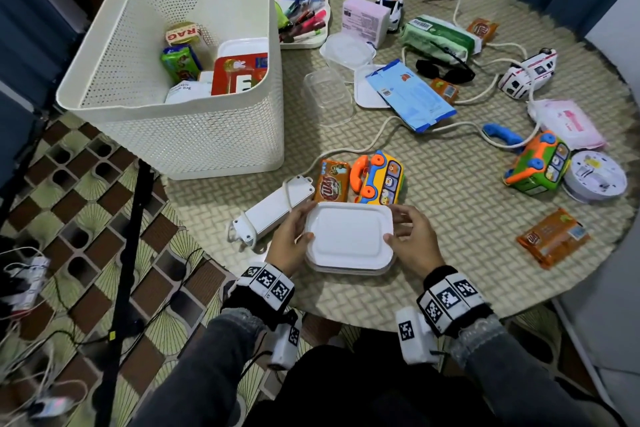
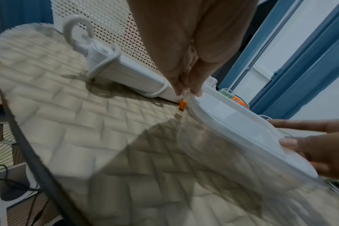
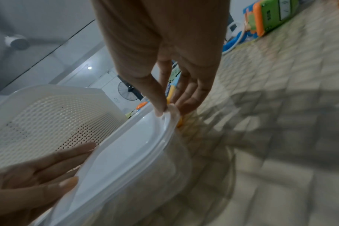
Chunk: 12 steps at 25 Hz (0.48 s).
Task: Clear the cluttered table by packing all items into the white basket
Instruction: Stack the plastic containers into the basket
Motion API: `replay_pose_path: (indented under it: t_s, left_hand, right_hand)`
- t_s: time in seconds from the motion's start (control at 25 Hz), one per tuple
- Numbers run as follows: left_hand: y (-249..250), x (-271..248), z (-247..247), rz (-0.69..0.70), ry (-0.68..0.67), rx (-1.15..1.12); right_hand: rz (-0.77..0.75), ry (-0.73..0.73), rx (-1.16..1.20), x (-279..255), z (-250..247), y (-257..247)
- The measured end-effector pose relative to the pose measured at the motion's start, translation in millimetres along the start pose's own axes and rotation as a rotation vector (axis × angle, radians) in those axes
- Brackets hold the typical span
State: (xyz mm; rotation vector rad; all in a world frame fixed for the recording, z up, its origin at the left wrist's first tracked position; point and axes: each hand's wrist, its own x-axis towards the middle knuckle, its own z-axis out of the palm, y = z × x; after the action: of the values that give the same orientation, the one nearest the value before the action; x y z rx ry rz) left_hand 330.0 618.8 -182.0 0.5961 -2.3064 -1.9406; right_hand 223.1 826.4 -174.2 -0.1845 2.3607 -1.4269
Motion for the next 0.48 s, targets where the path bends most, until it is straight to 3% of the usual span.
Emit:
replay_pose_path:
  t_s: [0.2,0.48]
  left_hand:
    - [-0.7,-1.5,-1.0,0.016,-0.002,0.000]
    - [-10.7,1.4,-6.0,0.034,-0.075,0.012]
  right_hand:
    - [-0.083,-0.446,-0.415,-4.9,-11.8,-18.2]
    - [-0.095,-0.390,-0.453,-10.0,-3.1,-17.1]
